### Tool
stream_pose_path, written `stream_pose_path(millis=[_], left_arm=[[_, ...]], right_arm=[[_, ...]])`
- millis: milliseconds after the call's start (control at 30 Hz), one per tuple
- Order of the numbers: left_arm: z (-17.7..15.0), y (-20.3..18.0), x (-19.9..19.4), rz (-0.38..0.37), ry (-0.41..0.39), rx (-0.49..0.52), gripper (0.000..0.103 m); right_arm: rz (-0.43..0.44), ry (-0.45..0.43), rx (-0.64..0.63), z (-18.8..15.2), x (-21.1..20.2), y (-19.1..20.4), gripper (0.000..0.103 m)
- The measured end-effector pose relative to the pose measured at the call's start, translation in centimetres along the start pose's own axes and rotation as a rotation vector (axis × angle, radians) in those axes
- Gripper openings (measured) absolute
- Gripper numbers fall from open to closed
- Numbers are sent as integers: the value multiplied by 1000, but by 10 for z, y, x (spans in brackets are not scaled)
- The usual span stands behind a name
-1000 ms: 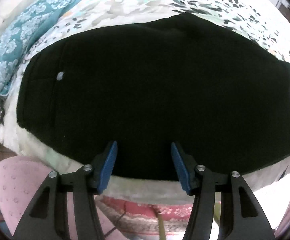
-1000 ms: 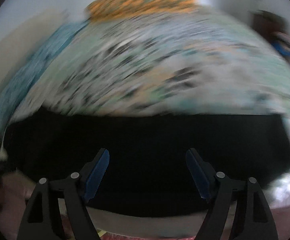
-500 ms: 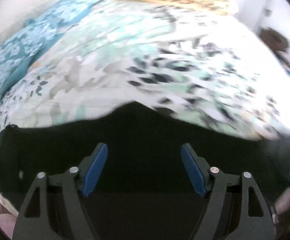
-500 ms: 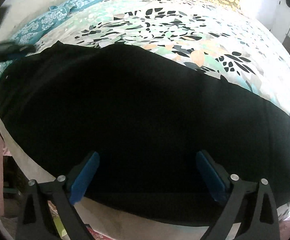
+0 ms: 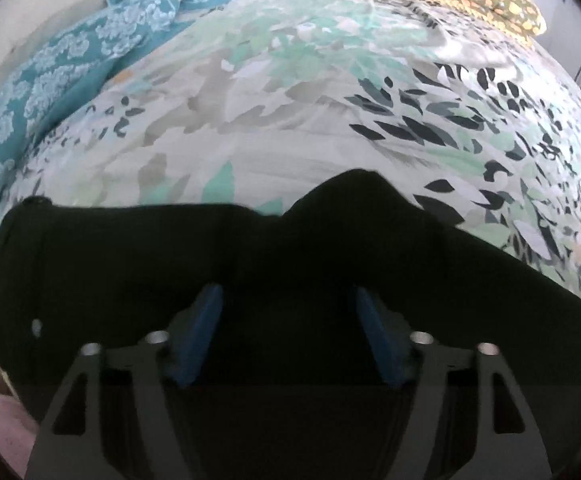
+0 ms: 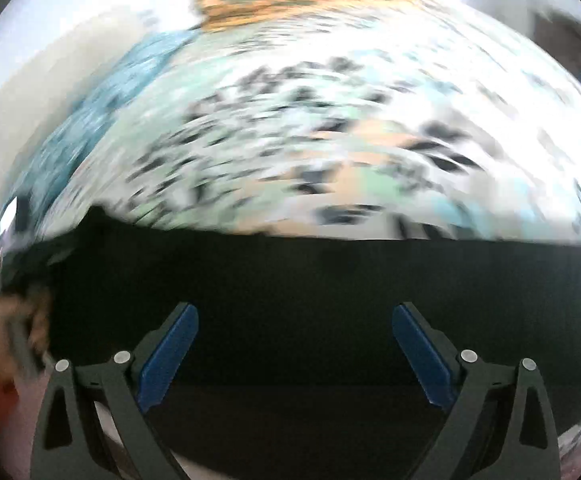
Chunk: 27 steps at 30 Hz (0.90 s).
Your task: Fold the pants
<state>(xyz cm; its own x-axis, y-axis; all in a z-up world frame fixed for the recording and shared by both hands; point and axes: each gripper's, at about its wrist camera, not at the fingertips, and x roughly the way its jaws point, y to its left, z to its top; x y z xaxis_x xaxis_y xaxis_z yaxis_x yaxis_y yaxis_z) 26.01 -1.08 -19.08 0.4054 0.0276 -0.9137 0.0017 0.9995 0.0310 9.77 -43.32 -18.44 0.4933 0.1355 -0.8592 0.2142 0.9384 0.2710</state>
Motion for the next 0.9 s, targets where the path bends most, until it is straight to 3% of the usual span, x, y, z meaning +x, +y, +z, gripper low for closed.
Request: stream_pose_path(millis=[233,300,333,367,467,567,667,800,900], left_arm=[[-29,16,-24,-43,31,37,85],[-37,18,-30,-71,43,27,85],[-41,17,-33,-79,47,23,85],[-46,15,-38,-90,51,20,85],[-54,7,-51,-121,36,31,85],[-62,-3,-66,-150,-2,55,88],[-73,-12,-67,-169,-14,96,92],[-86,-20,-52,-164,61,153,92],[-88,-22,-56,-161,44,172,92]], right_arm=[[-251,-45,407,7,-38,-191,96],[-262,-115,554,-1,-55,-232,93],[-205,-164,620,-4,-63,-245,92],[-189,-179,640,-3,-68,-249,89],[-270,-267,580,-3,-86,-231,88],[-235,-354,517,-4,-105,-201,88],[-209,-379,439,-5,-115,-176,88],[-198,-372,343,-8,-114,-146,88],[-196,-369,328,-14,-114,-139,88]])
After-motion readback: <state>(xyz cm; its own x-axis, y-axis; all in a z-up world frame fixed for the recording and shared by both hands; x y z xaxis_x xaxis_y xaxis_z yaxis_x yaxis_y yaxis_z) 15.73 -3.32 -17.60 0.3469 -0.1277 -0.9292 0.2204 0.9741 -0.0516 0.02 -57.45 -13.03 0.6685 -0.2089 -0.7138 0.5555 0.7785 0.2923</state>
